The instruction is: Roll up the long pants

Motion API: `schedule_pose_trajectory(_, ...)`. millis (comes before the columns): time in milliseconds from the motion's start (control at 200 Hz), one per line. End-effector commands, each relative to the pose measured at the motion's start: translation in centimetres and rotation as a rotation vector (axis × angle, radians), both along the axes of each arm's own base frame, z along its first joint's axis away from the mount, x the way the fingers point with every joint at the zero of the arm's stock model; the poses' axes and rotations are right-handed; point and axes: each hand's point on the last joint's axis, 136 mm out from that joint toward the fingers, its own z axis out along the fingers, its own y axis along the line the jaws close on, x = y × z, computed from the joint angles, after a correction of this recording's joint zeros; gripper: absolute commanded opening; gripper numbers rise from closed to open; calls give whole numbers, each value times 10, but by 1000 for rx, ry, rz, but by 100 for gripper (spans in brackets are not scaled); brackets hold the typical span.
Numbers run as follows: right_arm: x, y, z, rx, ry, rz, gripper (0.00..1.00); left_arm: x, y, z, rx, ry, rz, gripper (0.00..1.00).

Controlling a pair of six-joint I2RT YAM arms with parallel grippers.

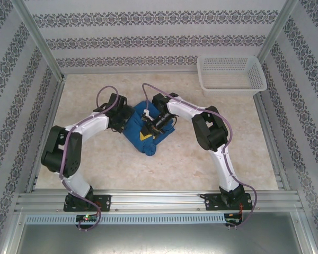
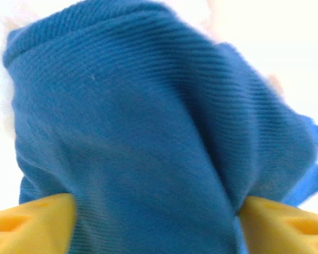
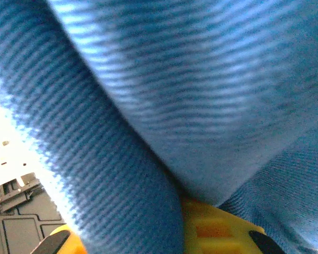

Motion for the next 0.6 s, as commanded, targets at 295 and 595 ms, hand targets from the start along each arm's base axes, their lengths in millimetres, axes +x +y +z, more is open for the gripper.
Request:
schedule_pose_trajectory(295, 6, -34, -20, -296, -182, 27, 62, 7, -21, -30, -6, 100, -57, 0)
schedule_pose_trajectory(595, 23, -60, 50, -818, -913, 74, 84, 5, -25, -26, -11, 145, -63, 0)
